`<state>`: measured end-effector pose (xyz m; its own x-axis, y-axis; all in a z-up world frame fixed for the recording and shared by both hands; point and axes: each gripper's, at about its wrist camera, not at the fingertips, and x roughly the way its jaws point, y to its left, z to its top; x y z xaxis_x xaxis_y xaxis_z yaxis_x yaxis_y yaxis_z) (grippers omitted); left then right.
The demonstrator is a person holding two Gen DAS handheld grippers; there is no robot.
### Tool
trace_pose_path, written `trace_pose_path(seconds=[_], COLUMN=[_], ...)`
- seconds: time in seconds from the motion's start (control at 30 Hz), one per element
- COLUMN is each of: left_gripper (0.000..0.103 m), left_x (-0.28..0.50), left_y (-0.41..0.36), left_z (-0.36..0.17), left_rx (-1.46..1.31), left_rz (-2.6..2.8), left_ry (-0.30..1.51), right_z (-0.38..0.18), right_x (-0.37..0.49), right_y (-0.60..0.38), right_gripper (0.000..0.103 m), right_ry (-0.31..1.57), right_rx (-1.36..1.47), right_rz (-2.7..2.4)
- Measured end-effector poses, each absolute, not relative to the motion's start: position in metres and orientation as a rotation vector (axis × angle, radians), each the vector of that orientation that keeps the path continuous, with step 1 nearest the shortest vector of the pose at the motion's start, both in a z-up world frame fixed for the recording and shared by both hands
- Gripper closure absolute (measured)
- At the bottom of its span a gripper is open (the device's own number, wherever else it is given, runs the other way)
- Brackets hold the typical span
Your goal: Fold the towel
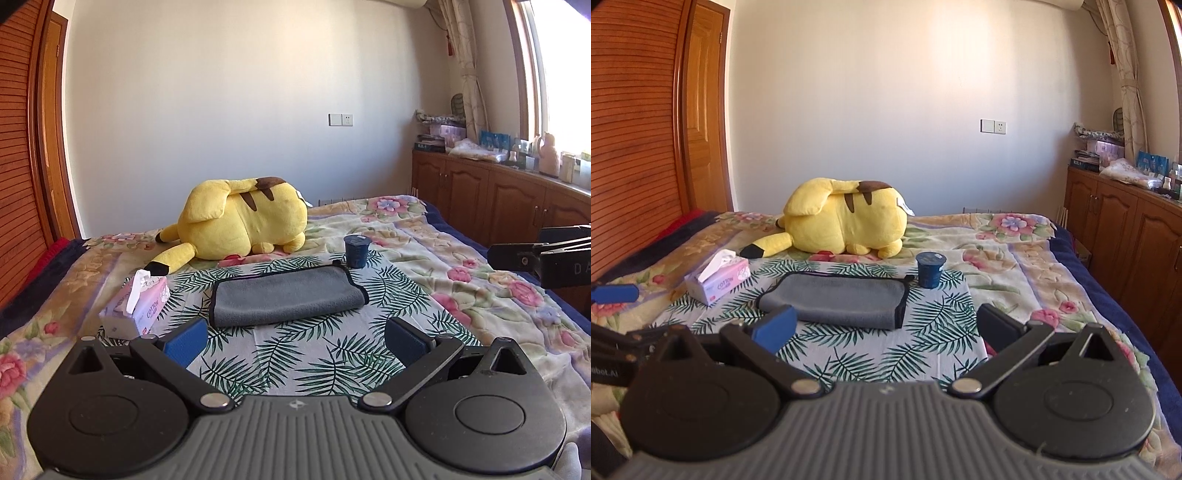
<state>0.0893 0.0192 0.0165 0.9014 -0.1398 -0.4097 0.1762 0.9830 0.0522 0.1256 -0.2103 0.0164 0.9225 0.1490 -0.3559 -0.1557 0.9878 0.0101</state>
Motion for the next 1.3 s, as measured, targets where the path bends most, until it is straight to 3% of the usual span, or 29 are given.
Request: trace_pose_path(seconds=[1.3], left_gripper=[0.016], left_x=[0.047], left_y=[-0.002], left_z=[-0.009], left_rx=[0.113], left_rz=[-0.113], left_ry=[0.478], right_z=[-0.023], right_x=[0.080], right_y=[-0.234], right_gripper=[0.000], right_ry=[0.357], right_rx=[0.036], right_rz=[0.135])
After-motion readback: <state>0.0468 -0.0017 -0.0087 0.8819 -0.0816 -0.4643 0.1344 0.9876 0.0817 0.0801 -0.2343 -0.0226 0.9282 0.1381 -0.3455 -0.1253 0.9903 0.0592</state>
